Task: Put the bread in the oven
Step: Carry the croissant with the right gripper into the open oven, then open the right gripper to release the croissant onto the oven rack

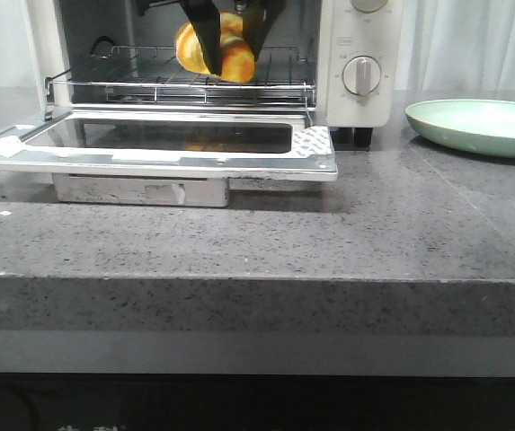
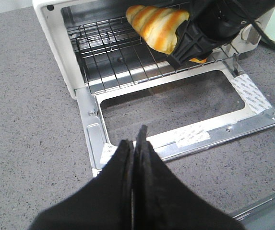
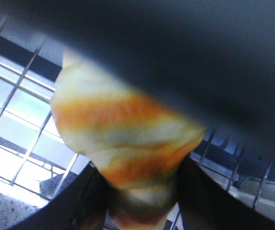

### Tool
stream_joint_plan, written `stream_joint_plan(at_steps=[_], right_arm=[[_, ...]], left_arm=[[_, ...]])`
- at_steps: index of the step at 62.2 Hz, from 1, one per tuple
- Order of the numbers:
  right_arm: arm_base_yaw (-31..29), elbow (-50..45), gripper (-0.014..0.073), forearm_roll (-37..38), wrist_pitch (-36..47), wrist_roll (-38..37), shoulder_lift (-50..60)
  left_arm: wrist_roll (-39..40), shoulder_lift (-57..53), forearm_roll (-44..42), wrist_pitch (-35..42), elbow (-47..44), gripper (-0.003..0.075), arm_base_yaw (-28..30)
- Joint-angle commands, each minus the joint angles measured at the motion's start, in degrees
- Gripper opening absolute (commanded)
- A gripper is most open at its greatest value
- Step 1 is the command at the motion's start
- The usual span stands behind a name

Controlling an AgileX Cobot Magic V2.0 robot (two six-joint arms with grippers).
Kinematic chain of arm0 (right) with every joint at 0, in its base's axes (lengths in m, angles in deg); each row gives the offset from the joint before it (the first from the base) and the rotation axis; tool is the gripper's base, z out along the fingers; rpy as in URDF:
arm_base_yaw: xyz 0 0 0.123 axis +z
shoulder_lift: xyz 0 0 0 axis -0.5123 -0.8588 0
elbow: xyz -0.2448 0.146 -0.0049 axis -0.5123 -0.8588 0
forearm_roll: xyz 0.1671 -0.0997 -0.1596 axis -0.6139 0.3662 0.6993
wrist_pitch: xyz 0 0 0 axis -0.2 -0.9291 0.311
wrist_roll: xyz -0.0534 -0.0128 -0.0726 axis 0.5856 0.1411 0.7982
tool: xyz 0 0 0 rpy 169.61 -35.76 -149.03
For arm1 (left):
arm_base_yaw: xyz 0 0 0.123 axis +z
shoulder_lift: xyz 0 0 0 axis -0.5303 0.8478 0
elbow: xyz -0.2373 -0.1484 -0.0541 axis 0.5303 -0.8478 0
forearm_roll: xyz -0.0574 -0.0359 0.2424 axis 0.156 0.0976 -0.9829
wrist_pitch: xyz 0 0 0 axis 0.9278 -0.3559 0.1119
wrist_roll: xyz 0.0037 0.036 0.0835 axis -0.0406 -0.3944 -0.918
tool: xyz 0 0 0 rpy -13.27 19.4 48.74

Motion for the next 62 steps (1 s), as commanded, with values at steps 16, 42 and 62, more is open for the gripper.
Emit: stream_joint_plan(at_steps=[16,42,62], right_arm=[[-0.43,2.05,0.0192,3.18,3.06,0.18,3.59],[0.37,2.28,0.0594,0.47,-0.87,0.08,6.79],[1.49,-3.53,0.0594,-4.09,-4.67,3.0,12.88]], left_arm=[[0.63,-0.31,-0.52,3.69,1.57,-0.0018,0.13],[0.63,-0.31,-0.52,3.59,1.57,-0.0018,0.13],[0.63,-0.31,-0.52,3.59,1.57,-0.0018,0.13]])
